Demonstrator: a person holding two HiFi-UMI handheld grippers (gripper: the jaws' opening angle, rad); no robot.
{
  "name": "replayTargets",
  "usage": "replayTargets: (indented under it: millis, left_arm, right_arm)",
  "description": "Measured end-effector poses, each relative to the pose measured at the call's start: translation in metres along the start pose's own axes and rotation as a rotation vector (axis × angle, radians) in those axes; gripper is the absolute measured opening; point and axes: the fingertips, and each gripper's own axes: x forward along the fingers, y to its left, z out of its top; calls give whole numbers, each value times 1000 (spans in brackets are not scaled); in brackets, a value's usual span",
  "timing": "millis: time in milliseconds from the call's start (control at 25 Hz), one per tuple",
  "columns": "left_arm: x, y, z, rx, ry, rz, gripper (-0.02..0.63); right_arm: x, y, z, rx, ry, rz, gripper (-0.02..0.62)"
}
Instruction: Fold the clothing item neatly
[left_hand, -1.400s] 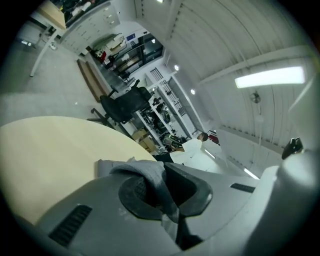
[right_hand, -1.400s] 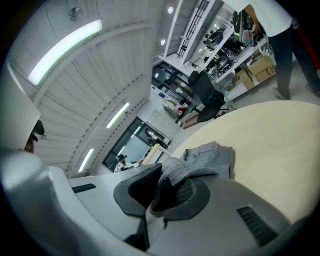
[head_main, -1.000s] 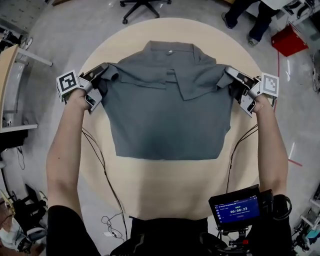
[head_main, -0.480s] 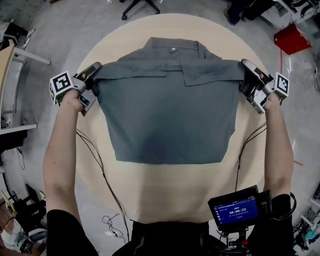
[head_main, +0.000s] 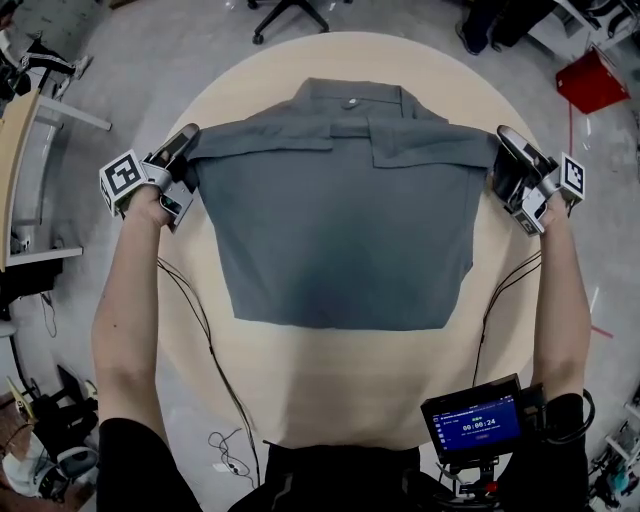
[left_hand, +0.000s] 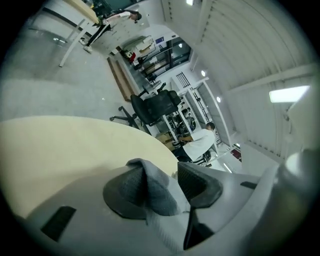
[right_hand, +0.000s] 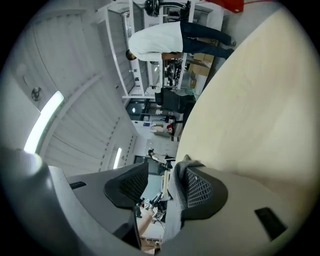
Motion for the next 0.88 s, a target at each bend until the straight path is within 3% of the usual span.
replayTargets:
  millis: [200, 280, 360, 480, 600, 720, 880]
  left_arm:
    - [-15, 21, 14, 3, -7, 66, 179]
    - [-24, 20, 24, 47, -14, 70, 179]
    - [-21, 0, 19, 128, 21, 10, 179]
    - [2, -49, -19, 281, 128, -144, 179]
    - [31, -83, -61, 345, 236, -256, 179]
    - [52, -68, -78, 372, 288, -179, 179]
    - [63, -41, -70, 385, 273, -73, 178]
  right_arm:
    - [-11, -16, 9, 4, 9, -91, 196]
    - [-13, -18, 8, -22, 22, -110, 196]
    - [-12, -15, 7, -48, 30, -89, 196]
    - [-10, -12, 7, -56, 22, -85, 196]
    - [-10, -14, 5, -97, 37, -110, 195]
    - [-12, -15, 3, -113, 38, -113, 196]
    - [-12, -18, 9, -106, 40, -111, 196]
